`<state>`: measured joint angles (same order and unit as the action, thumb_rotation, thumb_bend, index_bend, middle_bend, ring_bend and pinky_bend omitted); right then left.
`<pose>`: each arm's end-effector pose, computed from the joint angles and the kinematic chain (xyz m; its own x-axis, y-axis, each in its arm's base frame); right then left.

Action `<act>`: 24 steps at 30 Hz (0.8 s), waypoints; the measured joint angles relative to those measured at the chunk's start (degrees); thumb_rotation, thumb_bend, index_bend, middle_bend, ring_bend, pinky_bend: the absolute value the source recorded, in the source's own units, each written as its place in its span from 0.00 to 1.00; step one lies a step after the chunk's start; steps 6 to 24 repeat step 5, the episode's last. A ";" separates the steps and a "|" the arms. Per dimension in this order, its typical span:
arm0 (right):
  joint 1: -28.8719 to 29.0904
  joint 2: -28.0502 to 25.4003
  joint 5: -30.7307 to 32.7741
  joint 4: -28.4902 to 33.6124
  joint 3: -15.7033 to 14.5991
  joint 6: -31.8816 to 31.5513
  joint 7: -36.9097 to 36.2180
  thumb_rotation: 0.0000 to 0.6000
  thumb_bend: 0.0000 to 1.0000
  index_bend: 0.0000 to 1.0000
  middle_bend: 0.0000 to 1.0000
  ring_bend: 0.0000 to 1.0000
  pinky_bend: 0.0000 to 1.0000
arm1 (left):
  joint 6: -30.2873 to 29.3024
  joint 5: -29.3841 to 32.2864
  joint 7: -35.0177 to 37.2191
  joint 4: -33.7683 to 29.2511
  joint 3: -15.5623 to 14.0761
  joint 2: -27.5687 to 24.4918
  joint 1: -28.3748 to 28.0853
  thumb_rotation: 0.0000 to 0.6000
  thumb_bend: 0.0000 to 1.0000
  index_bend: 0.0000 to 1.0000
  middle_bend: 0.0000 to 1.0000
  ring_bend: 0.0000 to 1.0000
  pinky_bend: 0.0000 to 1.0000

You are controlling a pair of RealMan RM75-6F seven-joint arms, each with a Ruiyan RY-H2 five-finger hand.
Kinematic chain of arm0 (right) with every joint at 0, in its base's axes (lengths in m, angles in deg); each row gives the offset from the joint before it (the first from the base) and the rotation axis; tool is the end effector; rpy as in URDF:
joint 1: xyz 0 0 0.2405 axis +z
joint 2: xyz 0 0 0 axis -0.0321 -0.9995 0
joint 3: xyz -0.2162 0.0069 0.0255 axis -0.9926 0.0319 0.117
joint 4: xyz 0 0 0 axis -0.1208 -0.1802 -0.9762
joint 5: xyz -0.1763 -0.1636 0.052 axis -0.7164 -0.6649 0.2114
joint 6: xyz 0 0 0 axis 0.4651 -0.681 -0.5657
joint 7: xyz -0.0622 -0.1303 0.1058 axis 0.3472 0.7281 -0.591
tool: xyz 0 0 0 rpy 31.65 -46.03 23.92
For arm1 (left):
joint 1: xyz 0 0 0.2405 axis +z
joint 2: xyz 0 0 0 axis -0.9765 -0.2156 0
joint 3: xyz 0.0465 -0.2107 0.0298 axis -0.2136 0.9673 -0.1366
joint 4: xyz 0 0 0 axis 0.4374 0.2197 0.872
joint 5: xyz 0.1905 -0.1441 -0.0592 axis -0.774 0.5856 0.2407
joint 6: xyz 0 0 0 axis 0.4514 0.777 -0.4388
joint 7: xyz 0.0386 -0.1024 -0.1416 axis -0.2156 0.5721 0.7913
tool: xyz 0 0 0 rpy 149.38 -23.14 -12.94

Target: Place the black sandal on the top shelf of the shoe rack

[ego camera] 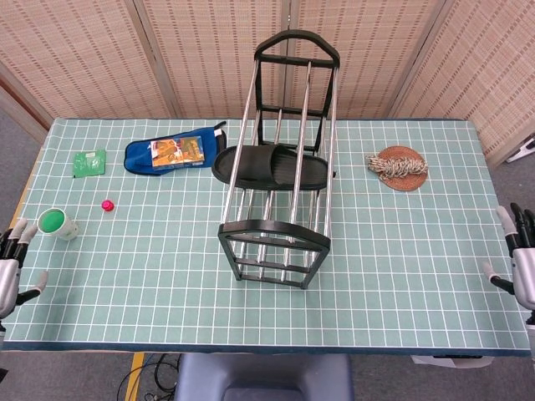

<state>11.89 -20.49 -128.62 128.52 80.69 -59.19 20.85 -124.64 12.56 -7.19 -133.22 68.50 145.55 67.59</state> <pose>-0.3232 -0.2398 0.1600 0.5794 0.1145 0.8070 -0.8150 0.0900 0.5724 -0.3167 0.2614 0.1312 0.4957 0.0034 0.8685 0.8654 0.0820 -0.4943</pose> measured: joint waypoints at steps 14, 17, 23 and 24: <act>-1.54 -1.21 -1.08 1.26 1.25 -0.99 -0.02 1.00 0.20 0.00 0.00 0.00 0.00 | -0.06 0.16 -2.72 -0.44 -0.28 0.97 -0.23 1.00 0.38 0.04 0.00 0.00 0.00; -1.54 -1.21 -1.08 1.26 1.25 -0.99 -0.02 1.00 0.20 0.00 0.00 0.00 0.00 | -0.06 0.16 -2.72 -0.44 -0.28 0.97 -0.23 1.00 0.38 0.04 0.00 0.00 0.00; -1.54 -1.21 -1.08 1.26 1.25 -0.99 -0.02 1.00 0.20 0.00 0.00 0.00 0.00 | -0.06 0.16 -2.72 -0.44 -0.28 0.97 -0.23 1.00 0.38 0.04 0.00 0.00 0.00; -1.54 -1.21 -1.08 1.26 1.25 -0.99 -0.02 1.00 0.20 0.00 0.00 0.00 0.00 | -0.06 0.16 -2.72 -0.44 -0.28 0.97 -0.23 1.00 0.38 0.04 0.00 0.00 0.00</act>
